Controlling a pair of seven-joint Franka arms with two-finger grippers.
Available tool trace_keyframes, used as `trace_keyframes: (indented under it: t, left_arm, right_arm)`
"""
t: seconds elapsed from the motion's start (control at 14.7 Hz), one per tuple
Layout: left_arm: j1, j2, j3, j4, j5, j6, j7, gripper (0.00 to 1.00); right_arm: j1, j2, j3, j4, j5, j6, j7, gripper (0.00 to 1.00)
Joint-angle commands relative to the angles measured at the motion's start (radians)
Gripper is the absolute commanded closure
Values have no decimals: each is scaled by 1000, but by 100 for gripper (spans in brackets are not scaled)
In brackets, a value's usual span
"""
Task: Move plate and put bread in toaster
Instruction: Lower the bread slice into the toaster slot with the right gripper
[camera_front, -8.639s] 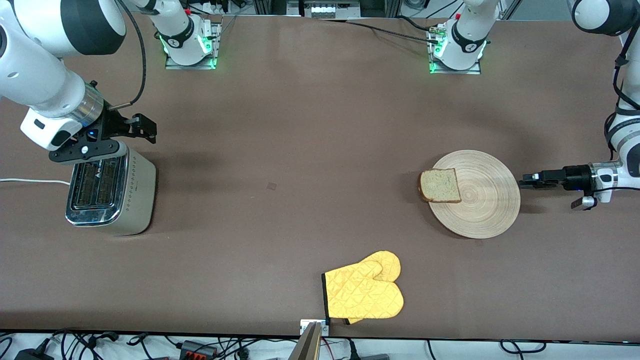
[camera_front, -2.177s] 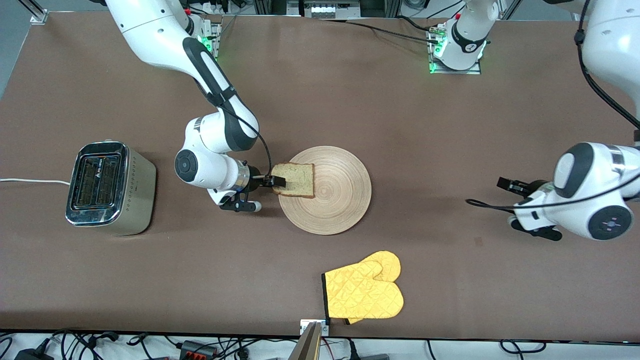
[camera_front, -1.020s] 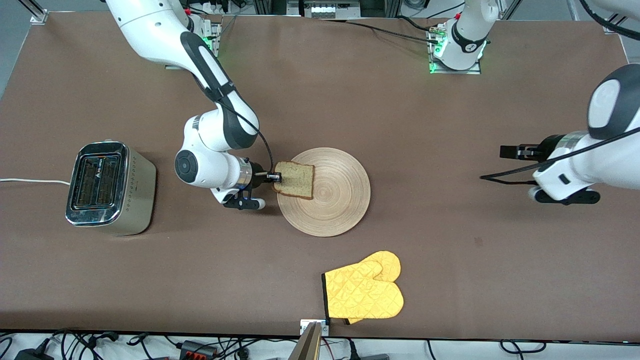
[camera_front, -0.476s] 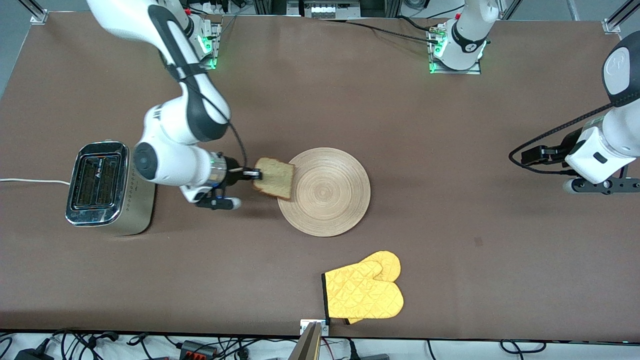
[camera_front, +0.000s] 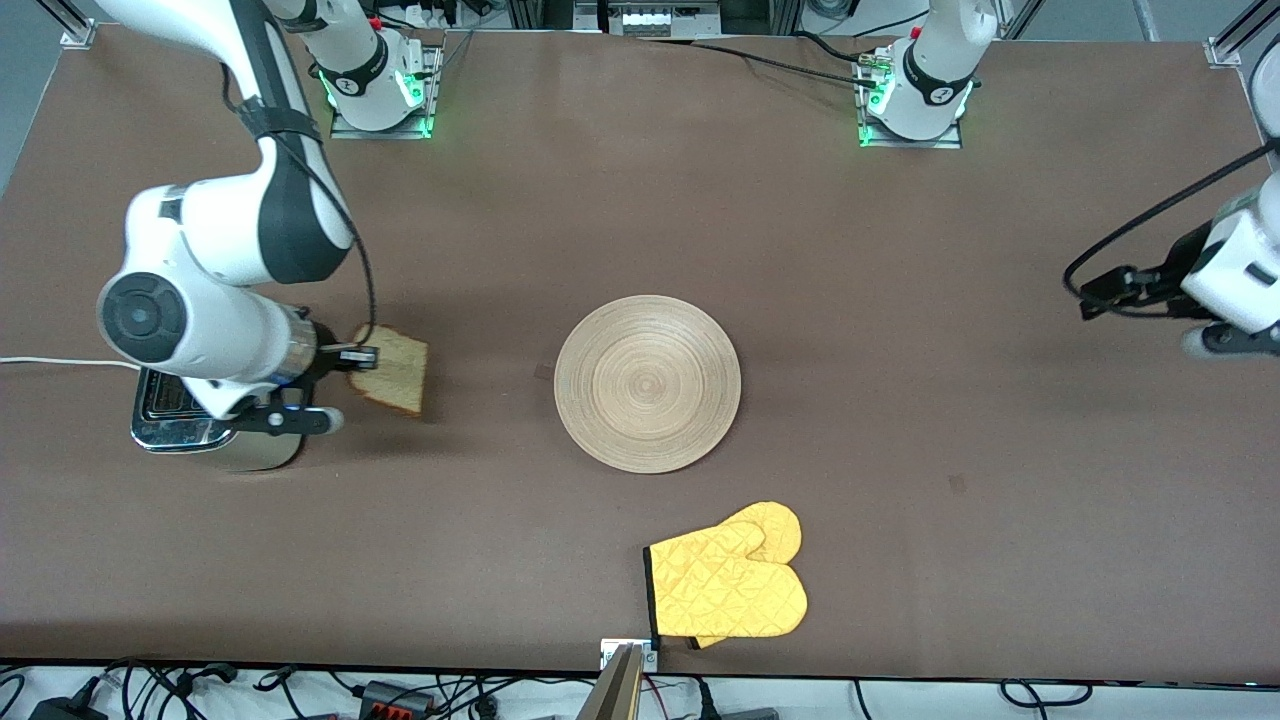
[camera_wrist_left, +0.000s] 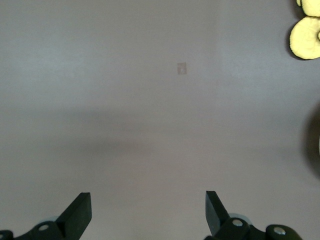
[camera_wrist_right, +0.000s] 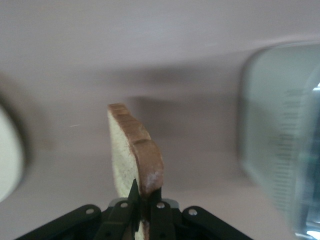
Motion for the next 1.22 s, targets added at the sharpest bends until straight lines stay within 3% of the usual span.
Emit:
trace_keyframes:
  t: [0.0, 0.14, 0.34, 0.68, 1.16]
  left_arm:
    - [16, -89, -37, -89, 7, 10, -25, 0]
    - [-1, -63, -35, -79, -34, 44, -20, 0]
    - [4, -52, -38, -76, -39, 68, -20, 0]
    - [1, -69, -51, -79, -34, 38, -28, 0]
    - [7, -63, -49, -78, -25, 76, -29, 0]
  right_arm:
    - [4, -51, -91, 8, -65, -30, -111, 100]
    - [18, -73, -142, 9, -90, -53, -145, 100]
    - [21, -86, -136, 86, -231, -119, -147, 100]
    - [5, -80, -142, 71, -373, -125, -144, 100]
    - [-22, -56, -142, 22, -377, -124, -139, 100]
